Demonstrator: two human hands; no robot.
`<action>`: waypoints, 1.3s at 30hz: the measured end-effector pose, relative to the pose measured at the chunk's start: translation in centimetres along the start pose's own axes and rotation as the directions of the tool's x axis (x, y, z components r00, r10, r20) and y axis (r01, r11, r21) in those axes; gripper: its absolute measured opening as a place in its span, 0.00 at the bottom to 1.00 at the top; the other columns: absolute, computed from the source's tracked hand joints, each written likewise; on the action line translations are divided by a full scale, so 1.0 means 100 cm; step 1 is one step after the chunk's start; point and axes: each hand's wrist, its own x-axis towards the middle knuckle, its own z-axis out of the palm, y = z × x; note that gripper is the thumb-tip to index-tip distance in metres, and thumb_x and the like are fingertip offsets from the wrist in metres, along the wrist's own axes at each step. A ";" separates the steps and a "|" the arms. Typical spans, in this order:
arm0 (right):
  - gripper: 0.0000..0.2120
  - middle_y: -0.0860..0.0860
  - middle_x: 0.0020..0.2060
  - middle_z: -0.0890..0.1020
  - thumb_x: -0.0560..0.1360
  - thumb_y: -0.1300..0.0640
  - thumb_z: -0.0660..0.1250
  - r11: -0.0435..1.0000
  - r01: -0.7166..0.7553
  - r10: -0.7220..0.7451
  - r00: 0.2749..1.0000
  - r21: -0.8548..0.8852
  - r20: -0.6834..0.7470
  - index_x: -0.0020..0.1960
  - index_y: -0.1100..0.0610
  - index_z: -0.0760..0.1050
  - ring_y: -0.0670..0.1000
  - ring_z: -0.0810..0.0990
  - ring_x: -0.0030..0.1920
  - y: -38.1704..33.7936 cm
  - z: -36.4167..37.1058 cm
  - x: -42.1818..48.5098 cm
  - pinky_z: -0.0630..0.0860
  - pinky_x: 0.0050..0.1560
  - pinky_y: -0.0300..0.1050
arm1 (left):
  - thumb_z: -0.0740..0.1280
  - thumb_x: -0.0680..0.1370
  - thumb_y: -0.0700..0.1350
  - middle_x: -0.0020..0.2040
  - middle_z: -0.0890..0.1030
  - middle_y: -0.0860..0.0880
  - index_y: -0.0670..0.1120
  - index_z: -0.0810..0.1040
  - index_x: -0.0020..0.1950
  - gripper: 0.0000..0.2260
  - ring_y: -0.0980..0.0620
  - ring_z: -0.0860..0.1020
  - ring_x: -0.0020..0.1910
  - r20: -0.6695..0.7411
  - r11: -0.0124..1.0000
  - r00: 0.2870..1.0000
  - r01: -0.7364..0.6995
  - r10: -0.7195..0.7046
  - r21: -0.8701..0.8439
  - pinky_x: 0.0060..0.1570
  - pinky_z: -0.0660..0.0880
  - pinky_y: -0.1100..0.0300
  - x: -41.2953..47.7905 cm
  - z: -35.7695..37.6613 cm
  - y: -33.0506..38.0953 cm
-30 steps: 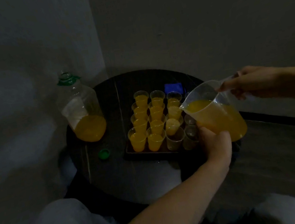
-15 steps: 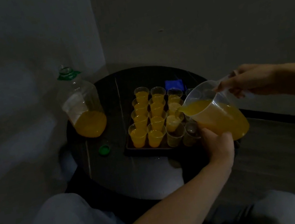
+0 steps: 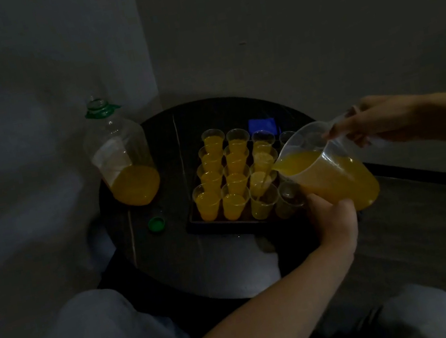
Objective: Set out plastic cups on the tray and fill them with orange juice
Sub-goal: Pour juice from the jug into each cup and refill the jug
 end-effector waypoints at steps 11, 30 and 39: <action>0.11 0.51 0.28 0.72 0.76 0.51 0.69 0.999 -0.026 0.026 1.000 -0.035 0.007 0.50 0.60 0.82 0.46 0.69 0.28 -0.004 -0.005 -0.004 0.67 0.28 0.38 | 0.62 0.63 0.40 0.71 0.71 0.39 0.61 0.60 0.76 0.41 0.35 0.71 0.70 0.008 1.000 1.000 -0.019 0.019 -0.008 0.71 0.69 0.36 0.002 0.005 -0.003; 0.09 0.52 0.29 0.73 0.76 0.52 0.70 0.997 -0.055 0.054 0.998 -0.055 -0.014 0.46 0.59 0.81 0.48 0.69 0.30 -0.003 -0.008 0.001 0.67 0.26 0.37 | 0.63 0.63 0.40 0.70 0.72 0.38 0.57 0.63 0.74 0.39 0.36 0.73 0.69 -0.006 0.999 0.999 -0.037 0.037 -0.036 0.70 0.71 0.38 0.009 0.013 -0.011; 0.14 0.53 0.32 0.74 0.72 0.49 0.72 0.996 -0.068 0.068 0.998 -0.054 0.000 0.48 0.59 0.81 0.49 0.70 0.32 -0.007 -0.012 -0.001 0.68 0.31 0.40 | 0.63 0.64 0.40 0.70 0.72 0.43 0.59 0.64 0.75 0.39 0.42 0.74 0.68 -0.014 0.998 0.998 -0.056 0.055 -0.038 0.71 0.70 0.40 0.011 0.014 -0.010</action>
